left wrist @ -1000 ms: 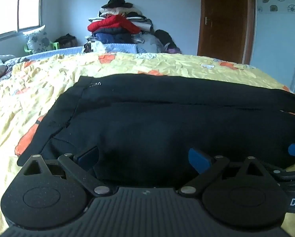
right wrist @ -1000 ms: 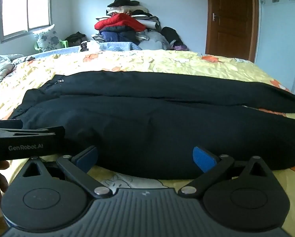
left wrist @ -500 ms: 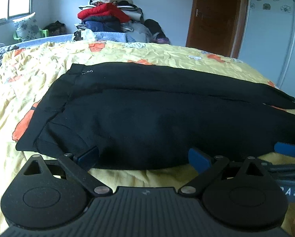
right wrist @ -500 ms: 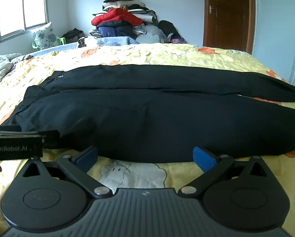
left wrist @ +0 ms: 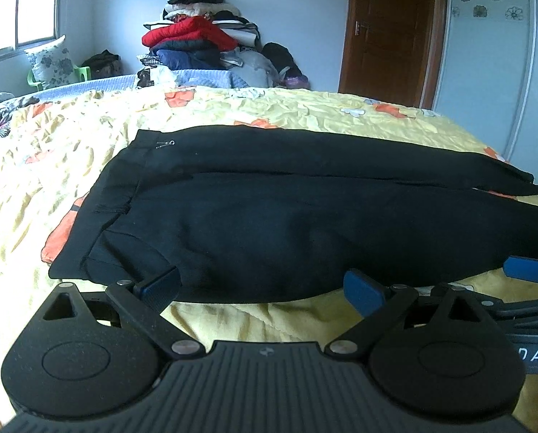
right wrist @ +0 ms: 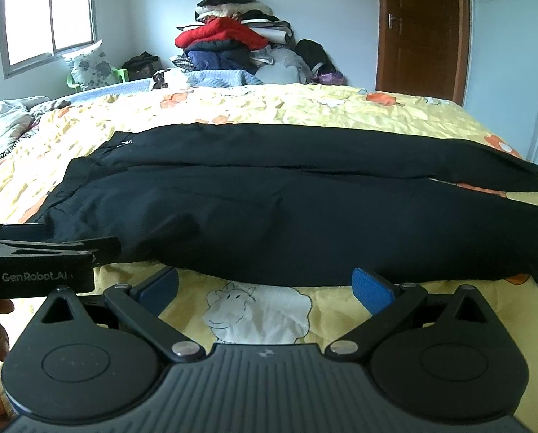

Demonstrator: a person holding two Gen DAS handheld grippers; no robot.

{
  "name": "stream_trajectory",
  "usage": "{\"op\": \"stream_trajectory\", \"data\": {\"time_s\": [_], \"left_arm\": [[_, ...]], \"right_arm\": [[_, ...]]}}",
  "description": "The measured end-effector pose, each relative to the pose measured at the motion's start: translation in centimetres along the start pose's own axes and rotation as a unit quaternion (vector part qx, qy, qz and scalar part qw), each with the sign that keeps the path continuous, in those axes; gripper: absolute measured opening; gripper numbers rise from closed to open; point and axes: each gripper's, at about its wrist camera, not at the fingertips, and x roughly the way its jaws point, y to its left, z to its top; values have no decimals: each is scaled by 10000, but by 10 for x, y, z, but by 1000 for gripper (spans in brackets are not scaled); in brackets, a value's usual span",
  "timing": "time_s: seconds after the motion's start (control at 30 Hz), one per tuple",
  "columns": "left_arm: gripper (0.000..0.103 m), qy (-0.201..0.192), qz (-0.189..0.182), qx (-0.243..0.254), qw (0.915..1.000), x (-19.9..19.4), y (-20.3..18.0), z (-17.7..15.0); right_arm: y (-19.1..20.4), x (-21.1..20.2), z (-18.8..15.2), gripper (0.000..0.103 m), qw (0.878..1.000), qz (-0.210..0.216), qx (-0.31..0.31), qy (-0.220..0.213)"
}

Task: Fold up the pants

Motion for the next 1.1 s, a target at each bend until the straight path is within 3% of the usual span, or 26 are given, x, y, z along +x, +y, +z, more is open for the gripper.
{"op": "stream_trajectory", "data": {"time_s": [0.67,1.1], "left_arm": [[98,175,-96,113,9997,4,0,-7],[98,346,-66,86,9993,13,2,-13]], "right_arm": [[2,2,-7,103,9998,146,62,100],[3,-3,-10,103,10000,17,29,-44]]}}
